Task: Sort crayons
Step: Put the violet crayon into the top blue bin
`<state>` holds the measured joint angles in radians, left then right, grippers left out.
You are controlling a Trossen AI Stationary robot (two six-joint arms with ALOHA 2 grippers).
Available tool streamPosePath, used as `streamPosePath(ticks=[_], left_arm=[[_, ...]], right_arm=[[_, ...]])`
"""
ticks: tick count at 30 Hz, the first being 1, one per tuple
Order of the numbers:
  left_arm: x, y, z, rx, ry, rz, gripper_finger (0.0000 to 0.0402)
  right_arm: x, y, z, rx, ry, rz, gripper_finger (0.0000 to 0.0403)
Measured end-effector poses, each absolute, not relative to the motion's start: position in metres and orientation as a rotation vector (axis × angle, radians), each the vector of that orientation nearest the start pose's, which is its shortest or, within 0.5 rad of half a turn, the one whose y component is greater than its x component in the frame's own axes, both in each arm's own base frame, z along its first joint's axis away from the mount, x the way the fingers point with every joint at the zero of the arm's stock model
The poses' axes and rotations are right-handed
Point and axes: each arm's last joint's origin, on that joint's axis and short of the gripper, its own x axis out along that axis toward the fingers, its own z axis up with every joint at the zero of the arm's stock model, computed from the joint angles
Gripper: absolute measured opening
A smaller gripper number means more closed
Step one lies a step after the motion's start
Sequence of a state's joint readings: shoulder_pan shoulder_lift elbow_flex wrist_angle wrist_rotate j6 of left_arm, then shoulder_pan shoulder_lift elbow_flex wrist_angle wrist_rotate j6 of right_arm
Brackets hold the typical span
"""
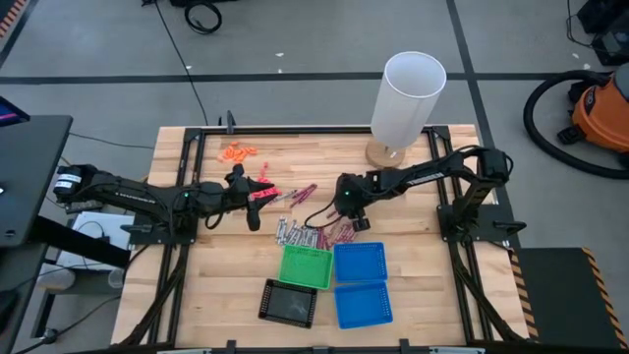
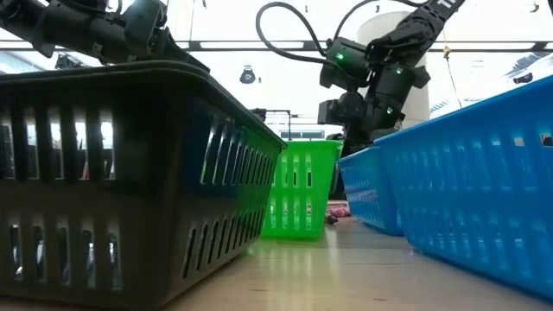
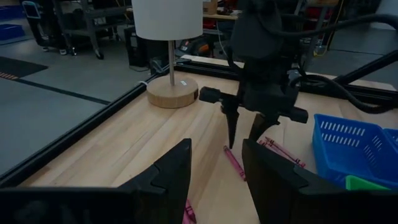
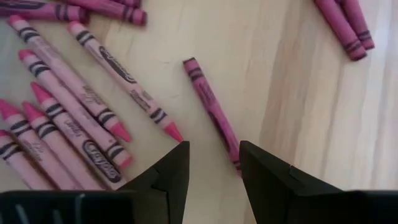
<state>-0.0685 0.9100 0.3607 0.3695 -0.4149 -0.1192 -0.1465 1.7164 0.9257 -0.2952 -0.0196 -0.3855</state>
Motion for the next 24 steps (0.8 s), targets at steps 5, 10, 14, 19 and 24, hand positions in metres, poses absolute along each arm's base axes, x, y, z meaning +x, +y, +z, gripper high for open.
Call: streamPosePath(ticks=[5, 10, 14, 19, 24], left_arm=[[0.191, -0.001, 0.219, -0.075, 0.152, 0.355, 0.0153], [0.191, -0.001, 0.219, -0.069, 0.148, 0.354, 0.0153], [0.191, -0.001, 0.219, -0.066, 0.151, 0.354, 0.0153], [0.191, -0.001, 0.219, -0.066, 0.152, 0.354, 0.0153], [0.191, -0.001, 0.219, -0.067, 0.152, 0.354, 0.0153]], right_arm=[[0.318, -0.058, 0.150, -0.209, 1.015, 0.093, 0.0148], [0.322, -0.065, 0.140, -0.173, 1.000, 0.136, 0.0148], [0.324, -0.065, 0.130, -0.167, 1.014, 0.152, 0.0148], [0.326, -0.068, 0.125, -0.148, 1.007, 0.166, 0.0135], [0.325, -0.072, 0.124, -0.126, 1.013, 0.164, 0.0083]])
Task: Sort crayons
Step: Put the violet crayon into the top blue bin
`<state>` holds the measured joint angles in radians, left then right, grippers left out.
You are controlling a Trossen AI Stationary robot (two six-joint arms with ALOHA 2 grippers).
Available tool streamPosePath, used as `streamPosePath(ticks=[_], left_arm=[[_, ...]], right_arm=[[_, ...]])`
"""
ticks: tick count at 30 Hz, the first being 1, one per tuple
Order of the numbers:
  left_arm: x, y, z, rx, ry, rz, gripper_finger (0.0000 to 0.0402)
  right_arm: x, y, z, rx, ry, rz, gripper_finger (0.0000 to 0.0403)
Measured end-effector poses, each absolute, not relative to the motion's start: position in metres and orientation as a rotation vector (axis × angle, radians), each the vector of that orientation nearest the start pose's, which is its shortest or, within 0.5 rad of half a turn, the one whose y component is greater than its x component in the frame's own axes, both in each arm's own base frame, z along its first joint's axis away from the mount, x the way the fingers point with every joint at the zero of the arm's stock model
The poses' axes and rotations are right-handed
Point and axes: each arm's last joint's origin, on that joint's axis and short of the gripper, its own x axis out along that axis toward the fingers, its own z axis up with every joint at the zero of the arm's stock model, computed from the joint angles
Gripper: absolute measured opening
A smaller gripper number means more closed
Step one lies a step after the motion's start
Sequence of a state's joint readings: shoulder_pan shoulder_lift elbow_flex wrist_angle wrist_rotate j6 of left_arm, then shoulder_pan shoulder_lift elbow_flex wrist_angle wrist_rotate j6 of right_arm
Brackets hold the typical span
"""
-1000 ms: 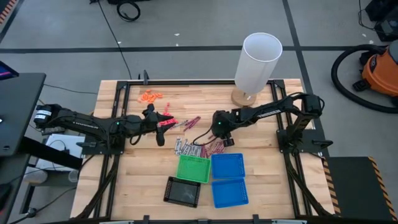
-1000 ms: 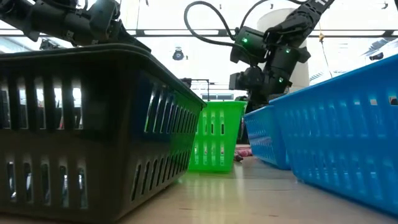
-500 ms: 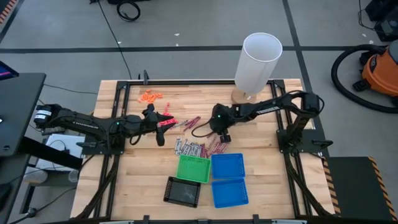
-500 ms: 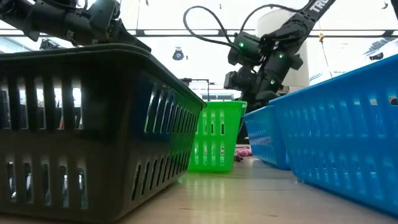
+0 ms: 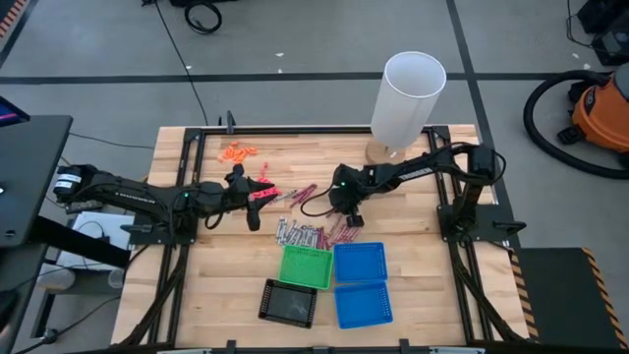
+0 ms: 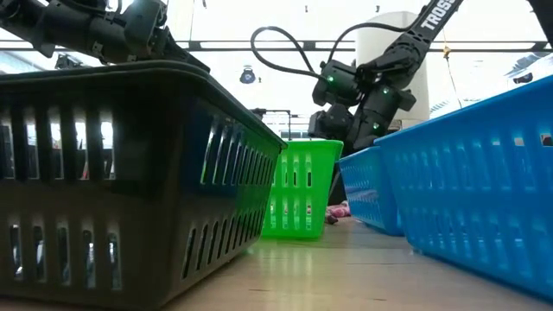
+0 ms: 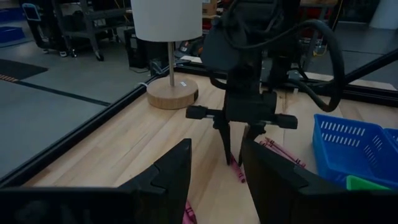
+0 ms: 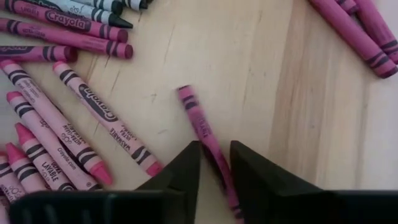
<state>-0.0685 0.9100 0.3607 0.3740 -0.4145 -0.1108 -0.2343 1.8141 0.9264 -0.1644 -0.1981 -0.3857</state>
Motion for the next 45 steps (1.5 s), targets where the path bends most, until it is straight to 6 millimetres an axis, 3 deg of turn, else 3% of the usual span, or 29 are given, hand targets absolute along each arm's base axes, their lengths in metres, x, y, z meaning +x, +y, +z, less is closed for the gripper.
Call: streamPosePath(ticks=[6, 12, 19, 32, 45], left_arm=[[0.191, -0.001, 0.219, -0.072, 0.152, 0.354, 0.0153], [0.191, -0.001, 0.219, -0.072, 0.152, 0.355, 0.0153], [0.191, -0.001, 0.219, -0.070, 0.153, 0.355, 0.0153], [0.191, -0.001, 0.219, -0.060, 0.153, 0.355, 0.0153], [0.191, -0.001, 0.219, -0.057, 0.155, 0.355, 0.0153]], right_arm=[[0.324, -0.072, 0.124, -0.123, 1.023, 0.162, 0.0017], [0.324, -0.073, 0.127, -0.117, 1.040, 0.117, 0.0022], [0.330, -0.065, 0.144, -0.152, 1.072, 0.090, 0.0023], [0.353, -0.033, 0.179, -0.229, 1.043, 0.118, 0.0024], [0.368, 0.016, 0.214, -0.278, 1.014, 0.173, 0.0025]])
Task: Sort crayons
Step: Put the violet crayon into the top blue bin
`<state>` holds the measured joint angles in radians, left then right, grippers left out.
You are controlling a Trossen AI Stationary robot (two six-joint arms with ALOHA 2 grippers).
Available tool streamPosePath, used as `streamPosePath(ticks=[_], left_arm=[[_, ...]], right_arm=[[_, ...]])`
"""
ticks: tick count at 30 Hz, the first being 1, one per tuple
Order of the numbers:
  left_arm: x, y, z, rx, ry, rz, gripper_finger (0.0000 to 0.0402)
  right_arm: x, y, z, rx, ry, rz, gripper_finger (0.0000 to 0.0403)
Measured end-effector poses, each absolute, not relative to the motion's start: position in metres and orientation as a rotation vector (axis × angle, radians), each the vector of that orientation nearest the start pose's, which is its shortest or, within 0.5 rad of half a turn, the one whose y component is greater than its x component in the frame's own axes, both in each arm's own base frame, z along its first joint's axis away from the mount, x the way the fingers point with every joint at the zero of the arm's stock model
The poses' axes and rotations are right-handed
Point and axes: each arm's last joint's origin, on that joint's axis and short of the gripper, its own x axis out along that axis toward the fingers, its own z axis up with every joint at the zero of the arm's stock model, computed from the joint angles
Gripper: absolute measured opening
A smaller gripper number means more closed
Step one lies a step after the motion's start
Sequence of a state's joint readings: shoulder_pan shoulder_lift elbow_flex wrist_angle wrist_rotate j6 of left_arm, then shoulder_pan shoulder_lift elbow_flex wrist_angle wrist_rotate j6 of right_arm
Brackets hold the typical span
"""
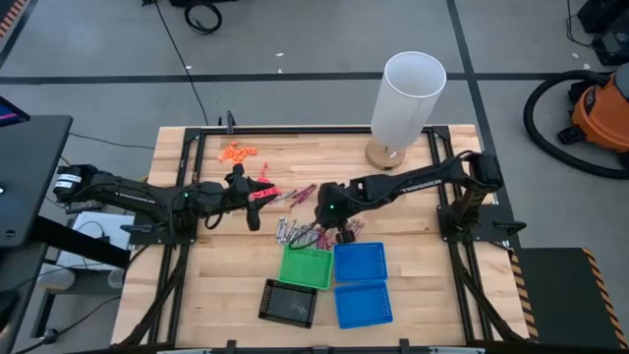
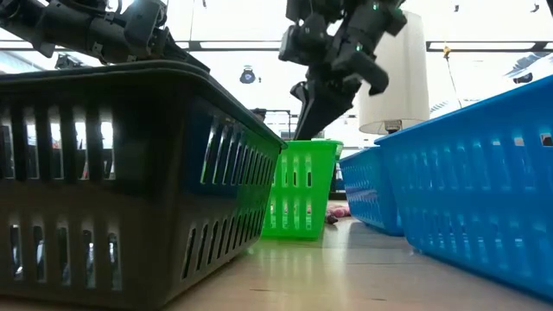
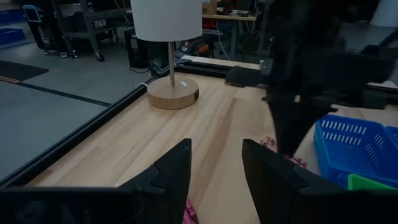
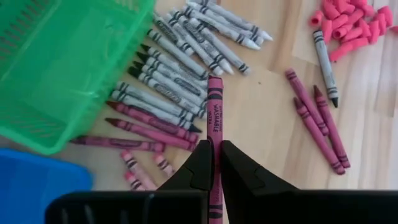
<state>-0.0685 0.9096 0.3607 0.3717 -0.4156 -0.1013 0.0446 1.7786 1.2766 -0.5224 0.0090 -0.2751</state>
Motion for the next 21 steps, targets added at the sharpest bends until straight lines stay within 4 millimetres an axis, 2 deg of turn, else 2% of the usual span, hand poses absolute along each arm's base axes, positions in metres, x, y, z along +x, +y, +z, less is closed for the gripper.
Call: streamPosePath(ticks=[13, 21], left_arm=[[0.191, -0.001, 0.218, -0.056, 0.157, 0.354, 0.0153], [0.191, -0.001, 0.219, -0.044, 0.151, 0.353, 0.0153]], right_arm=[[0.358, 0.063, 0.239, -0.326, 1.131, 0.121, 0.0025], [0.348, 0.077, 0.247, -0.336, 1.143, 0.081, 0.0025]])
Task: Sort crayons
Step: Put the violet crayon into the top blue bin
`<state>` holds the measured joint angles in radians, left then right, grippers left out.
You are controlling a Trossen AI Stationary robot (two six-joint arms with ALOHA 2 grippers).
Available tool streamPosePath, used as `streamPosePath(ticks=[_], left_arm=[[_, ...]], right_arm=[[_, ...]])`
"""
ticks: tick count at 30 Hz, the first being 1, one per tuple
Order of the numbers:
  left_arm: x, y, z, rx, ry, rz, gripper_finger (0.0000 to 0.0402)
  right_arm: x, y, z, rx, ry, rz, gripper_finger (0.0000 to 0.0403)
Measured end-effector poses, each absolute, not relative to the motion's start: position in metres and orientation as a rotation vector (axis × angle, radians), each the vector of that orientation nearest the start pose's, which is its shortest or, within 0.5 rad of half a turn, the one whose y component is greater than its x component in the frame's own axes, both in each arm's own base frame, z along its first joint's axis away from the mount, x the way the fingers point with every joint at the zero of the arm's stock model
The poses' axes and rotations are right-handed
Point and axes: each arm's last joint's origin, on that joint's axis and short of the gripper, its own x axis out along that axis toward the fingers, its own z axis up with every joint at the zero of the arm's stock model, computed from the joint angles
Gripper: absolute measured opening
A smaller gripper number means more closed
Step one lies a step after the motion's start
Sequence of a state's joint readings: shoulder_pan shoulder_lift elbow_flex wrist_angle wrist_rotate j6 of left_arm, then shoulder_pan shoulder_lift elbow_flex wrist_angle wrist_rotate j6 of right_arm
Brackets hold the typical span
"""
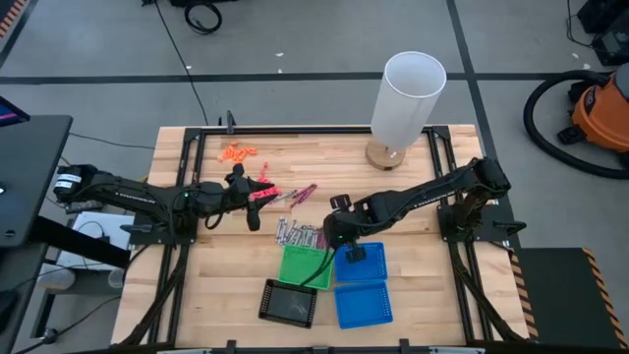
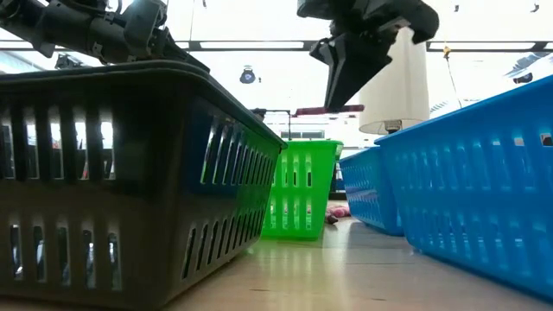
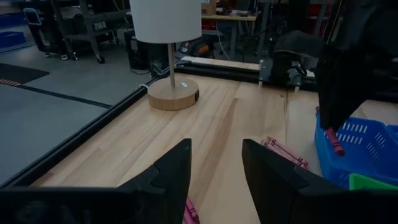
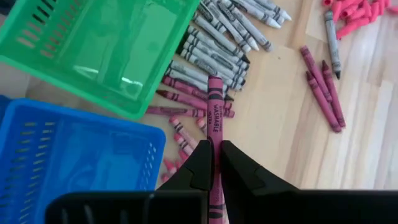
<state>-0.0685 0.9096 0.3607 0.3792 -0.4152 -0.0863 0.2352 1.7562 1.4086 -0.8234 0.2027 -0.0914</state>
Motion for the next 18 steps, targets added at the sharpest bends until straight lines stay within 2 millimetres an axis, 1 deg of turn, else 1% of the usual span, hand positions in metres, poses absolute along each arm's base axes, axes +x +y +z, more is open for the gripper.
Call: streamPosePath(ticks=[7, 11, 15, 18], left_arm=[[0.192, 0.001, 0.221, -0.025, 0.141, 0.367, 0.0153], [0.192, 0.005, 0.221, -0.027, 0.140, 0.390, 0.0153], [0.192, 0.007, 0.221, -0.029, 0.136, 0.400, 0.0153], [0.192, 0.008, 0.222, -0.032, 0.128, 0.401, 0.0153]], right_arm=[[0.329, 0.087, 0.267, -0.268, 1.139, 0.039, 0.0025], [0.312, 0.099, 0.277, -0.170, 1.166, 0.056, 0.0025], [0.298, 0.111, 0.279, -0.119, 1.235, 0.035, 0.0025], [0.290, 0.120, 0.277, -0.099, 1.275, 0.015, 0.0025]])
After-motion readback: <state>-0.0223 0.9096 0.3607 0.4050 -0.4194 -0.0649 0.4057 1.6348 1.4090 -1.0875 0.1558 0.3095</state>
